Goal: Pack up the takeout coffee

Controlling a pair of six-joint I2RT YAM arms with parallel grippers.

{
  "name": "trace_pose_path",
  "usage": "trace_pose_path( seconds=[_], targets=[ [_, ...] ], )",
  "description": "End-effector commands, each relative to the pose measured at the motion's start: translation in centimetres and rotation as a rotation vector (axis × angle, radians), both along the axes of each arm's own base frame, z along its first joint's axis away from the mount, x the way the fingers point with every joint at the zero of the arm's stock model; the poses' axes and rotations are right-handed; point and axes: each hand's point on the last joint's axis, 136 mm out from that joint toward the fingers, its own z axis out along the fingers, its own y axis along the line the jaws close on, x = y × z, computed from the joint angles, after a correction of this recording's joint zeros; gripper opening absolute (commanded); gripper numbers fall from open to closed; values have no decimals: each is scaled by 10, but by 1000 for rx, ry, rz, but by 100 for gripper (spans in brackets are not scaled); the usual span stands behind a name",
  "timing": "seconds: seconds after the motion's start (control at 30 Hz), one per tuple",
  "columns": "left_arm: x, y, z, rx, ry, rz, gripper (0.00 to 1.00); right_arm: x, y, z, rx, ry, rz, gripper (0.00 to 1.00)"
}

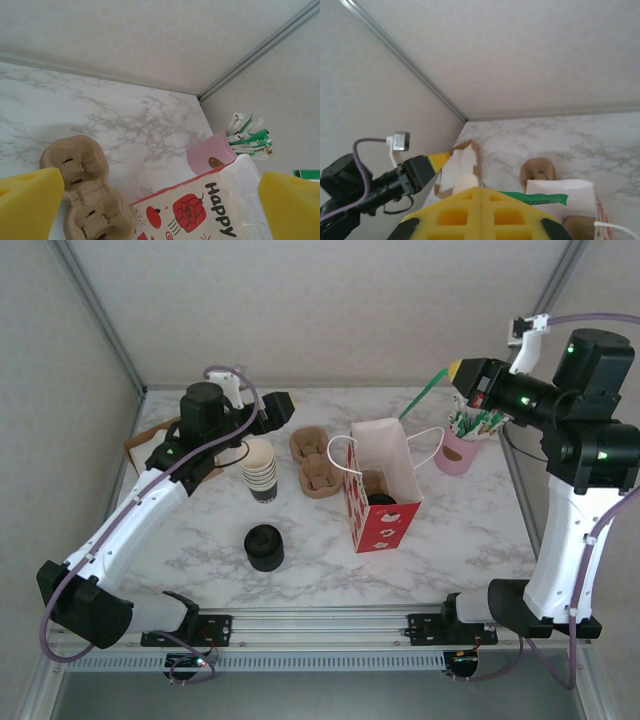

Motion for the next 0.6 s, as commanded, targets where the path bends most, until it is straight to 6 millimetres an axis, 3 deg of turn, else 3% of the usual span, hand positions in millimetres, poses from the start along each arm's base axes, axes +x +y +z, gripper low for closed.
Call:
trace_pose_path(
  seconds=[0.0, 0.33, 0.57],
  targets=[
    [-5, 6, 0, 25, -8, 22, 100, 1, 17, -11, 13, 38, 77, 1],
    [-3, 7, -11, 32, 15, 31, 100, 31, 48, -79, -97, 214, 113, 1],
    [-2, 10, -16, 41, 22, 40, 100, 52, 62, -144, -220, 369, 96, 0]
  ],
)
